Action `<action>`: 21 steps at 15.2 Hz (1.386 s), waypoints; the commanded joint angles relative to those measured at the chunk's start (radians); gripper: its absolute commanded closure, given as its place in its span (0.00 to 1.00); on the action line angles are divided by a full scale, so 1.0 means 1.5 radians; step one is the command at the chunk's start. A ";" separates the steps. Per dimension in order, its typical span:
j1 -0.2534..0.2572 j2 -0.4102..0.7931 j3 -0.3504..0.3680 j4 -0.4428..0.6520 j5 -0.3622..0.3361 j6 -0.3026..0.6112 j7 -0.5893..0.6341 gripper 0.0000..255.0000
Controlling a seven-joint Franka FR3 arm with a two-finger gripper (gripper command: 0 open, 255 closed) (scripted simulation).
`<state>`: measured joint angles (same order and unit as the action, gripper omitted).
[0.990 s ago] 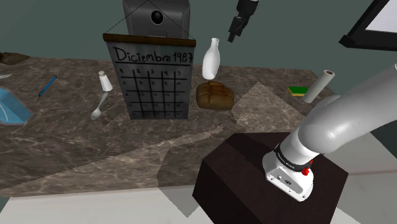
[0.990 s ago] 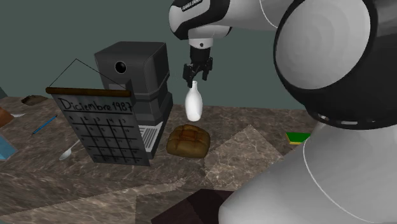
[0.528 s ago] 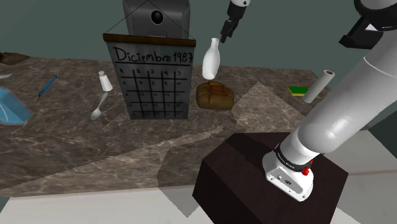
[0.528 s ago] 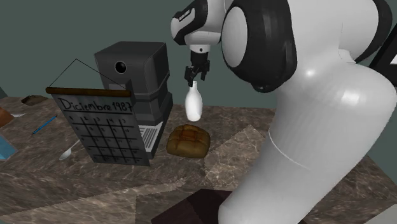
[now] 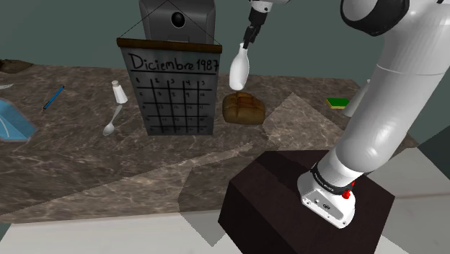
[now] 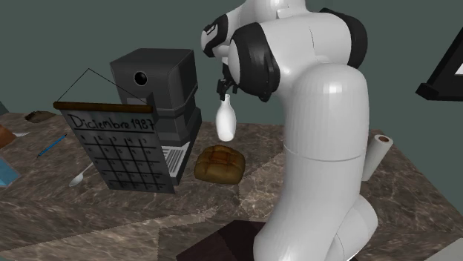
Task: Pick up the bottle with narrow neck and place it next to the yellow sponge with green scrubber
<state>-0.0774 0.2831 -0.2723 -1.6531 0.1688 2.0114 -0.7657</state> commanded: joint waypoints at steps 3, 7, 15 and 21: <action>-0.002 0.020 0.003 -0.006 0.007 0.025 -0.006 0.00; -0.002 0.032 0.005 -0.021 0.012 0.052 -0.010 0.00; -0.002 0.032 0.005 -0.021 0.012 0.051 -0.010 1.00; -0.002 0.032 0.005 -0.021 0.012 0.052 -0.010 1.00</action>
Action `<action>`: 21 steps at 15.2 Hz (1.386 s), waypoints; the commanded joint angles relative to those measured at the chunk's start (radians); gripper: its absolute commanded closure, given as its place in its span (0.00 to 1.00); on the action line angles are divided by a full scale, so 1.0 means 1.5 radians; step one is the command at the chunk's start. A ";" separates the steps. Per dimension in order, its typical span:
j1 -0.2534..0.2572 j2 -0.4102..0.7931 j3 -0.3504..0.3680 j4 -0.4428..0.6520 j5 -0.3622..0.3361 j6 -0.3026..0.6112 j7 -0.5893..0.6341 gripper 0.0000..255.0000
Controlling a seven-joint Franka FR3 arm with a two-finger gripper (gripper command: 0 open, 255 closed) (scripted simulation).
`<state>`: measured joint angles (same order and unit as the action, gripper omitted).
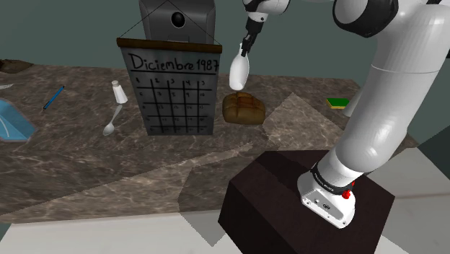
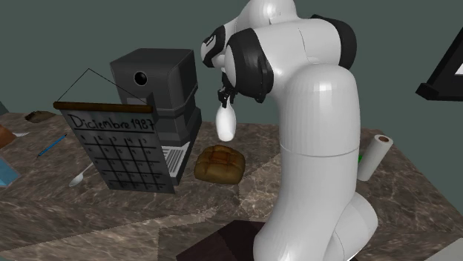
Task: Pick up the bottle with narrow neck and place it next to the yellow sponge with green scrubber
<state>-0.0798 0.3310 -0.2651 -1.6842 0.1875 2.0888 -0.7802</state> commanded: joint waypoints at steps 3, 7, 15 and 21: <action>0.000 0.000 0.000 0.000 0.000 0.000 0.000 1.00; 0.000 -0.009 -0.002 0.023 -0.005 -0.032 0.005 1.00; -0.001 -0.022 -0.004 0.078 -0.012 -0.098 0.014 1.00; -0.003 -0.024 -0.006 0.125 -0.015 -0.148 0.019 1.00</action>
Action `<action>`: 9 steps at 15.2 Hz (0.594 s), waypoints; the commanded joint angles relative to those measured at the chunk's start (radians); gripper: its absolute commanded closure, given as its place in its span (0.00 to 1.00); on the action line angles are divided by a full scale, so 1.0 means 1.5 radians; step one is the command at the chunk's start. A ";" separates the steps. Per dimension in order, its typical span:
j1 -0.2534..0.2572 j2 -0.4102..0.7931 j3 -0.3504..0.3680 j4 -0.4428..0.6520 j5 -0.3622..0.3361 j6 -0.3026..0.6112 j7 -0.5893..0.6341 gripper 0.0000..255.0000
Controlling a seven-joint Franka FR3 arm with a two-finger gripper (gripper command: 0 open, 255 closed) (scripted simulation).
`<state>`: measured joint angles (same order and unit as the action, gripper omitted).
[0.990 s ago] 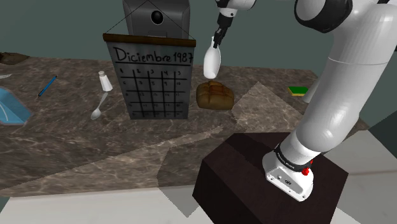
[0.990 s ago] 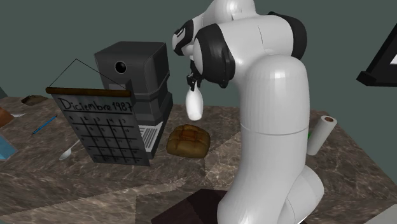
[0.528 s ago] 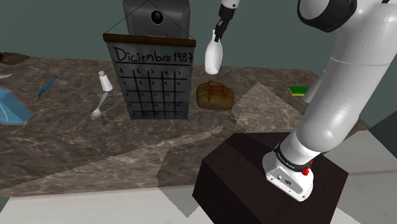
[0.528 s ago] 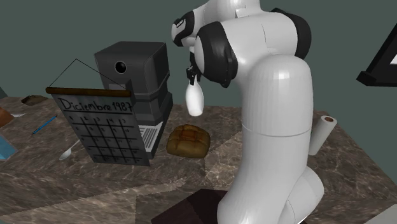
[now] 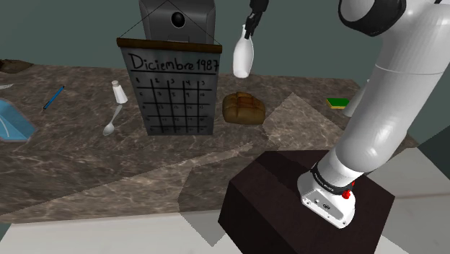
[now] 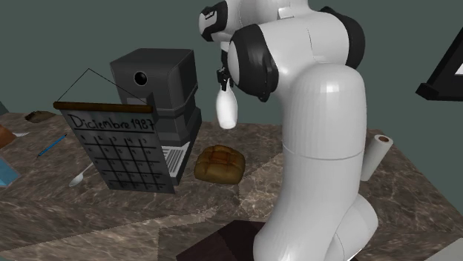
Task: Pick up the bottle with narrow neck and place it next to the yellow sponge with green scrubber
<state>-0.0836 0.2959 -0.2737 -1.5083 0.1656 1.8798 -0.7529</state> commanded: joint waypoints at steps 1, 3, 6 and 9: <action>-0.002 -0.023 -0.004 -0.015 -0.005 -0.008 -0.005 1.00; -0.006 -0.067 -0.011 -0.057 -0.015 -0.009 -0.017 1.00; -0.014 -0.128 -0.022 -0.110 -0.030 -0.016 -0.034 1.00; -0.024 -0.185 -0.033 -0.154 -0.046 -0.028 -0.052 1.00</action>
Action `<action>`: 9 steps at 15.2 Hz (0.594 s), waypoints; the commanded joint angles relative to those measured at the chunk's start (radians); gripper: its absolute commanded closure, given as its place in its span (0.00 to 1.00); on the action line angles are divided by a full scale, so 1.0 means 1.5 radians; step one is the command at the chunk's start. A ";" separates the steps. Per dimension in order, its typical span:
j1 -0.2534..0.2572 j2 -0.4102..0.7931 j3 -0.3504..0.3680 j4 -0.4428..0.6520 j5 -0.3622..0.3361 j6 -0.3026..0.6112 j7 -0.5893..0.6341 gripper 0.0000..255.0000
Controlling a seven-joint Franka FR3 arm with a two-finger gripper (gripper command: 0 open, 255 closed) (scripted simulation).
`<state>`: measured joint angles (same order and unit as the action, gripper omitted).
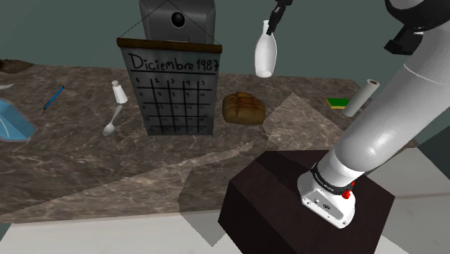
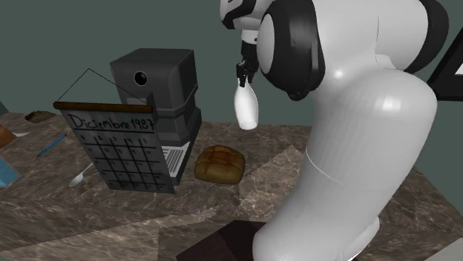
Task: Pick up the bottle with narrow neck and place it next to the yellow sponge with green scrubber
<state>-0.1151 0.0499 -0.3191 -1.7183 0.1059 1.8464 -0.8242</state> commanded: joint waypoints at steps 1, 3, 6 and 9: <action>-0.006 -0.039 -0.007 -0.027 -0.012 -0.011 -0.011 1.00; -0.014 -0.075 -0.015 -0.049 -0.023 -0.023 -0.023 1.00; -0.027 -0.124 -0.027 -0.076 -0.040 -0.045 -0.043 1.00; -0.041 -0.170 -0.040 -0.095 -0.057 -0.070 -0.065 1.00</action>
<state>-0.1682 -0.1915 -0.3683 -1.8539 0.0257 1.7476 -0.9027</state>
